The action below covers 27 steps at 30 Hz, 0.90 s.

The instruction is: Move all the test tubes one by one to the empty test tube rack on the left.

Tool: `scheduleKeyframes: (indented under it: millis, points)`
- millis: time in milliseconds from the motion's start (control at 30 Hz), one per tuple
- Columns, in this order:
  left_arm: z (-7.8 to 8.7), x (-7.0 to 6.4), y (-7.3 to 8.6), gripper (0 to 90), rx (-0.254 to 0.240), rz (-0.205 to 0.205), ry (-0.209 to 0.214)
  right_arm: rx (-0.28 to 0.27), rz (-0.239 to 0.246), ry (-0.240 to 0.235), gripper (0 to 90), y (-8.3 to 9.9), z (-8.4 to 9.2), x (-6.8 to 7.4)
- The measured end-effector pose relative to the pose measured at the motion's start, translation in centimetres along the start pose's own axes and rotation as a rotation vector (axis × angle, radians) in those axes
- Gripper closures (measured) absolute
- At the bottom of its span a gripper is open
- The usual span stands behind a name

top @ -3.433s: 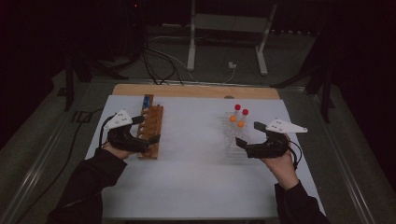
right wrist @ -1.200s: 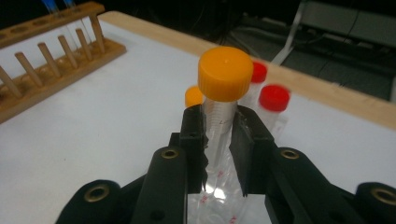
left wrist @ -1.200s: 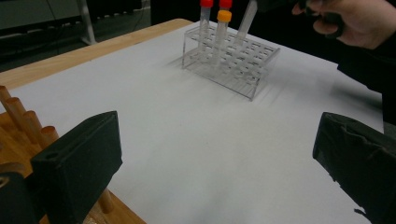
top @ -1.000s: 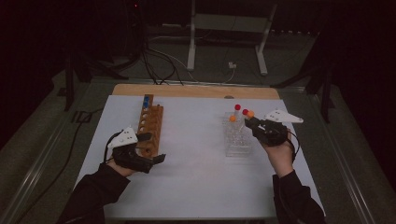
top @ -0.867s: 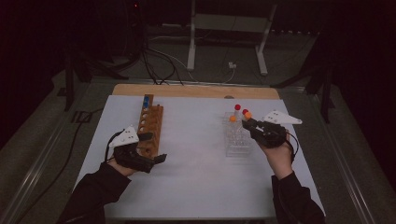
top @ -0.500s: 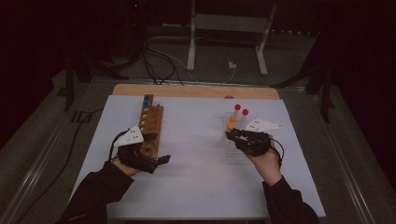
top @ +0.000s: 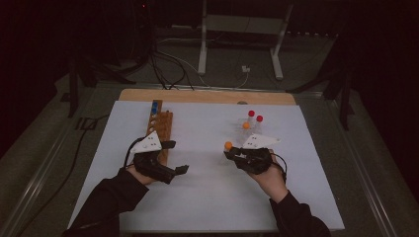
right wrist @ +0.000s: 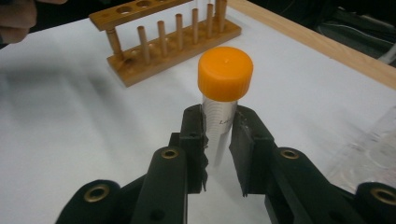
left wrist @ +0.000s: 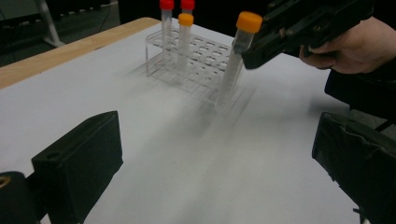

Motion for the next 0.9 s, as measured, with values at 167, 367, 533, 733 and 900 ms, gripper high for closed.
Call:
scheduleKeyframes:
  millis: [167,367,533,733,900]
  points:
    - [-0.6,-0.5,-0.6,2.6,0.000,-0.012,0.022,0.006,0.013,-0.022,75.3,0.0,-0.2,0.8]
    - [-1.4,-1.1,-1.5,2.6,0.001,-0.031,0.051,0.012,0.022,-0.044,75.3,0.1,-0.4,1.6]
    - [-2.1,-1.6,-2.1,4.3,-0.002,-0.051,0.068,0.019,0.033,-0.062,75.3,0.2,-0.7,2.3]
    - [-3.2,-2.1,-2.5,6.4,-0.005,-0.064,0.089,0.024,0.039,-0.078,75.3,0.2,-0.8,2.9]
    - [-4.1,-2.5,-2.6,11.9,-0.008,-0.081,0.100,0.027,0.043,-0.090,75.3,0.3,-0.9,3.3]
Point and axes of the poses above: each handheld gripper's, and its own axes: z roughly backward along the jaws, y roughly out of its underside, x roughly to its left, the point moved 10 cm from there along -z, roughly forward along the jaws, and after that the axes turned 3 degrees about y, right-handed, at the moved point
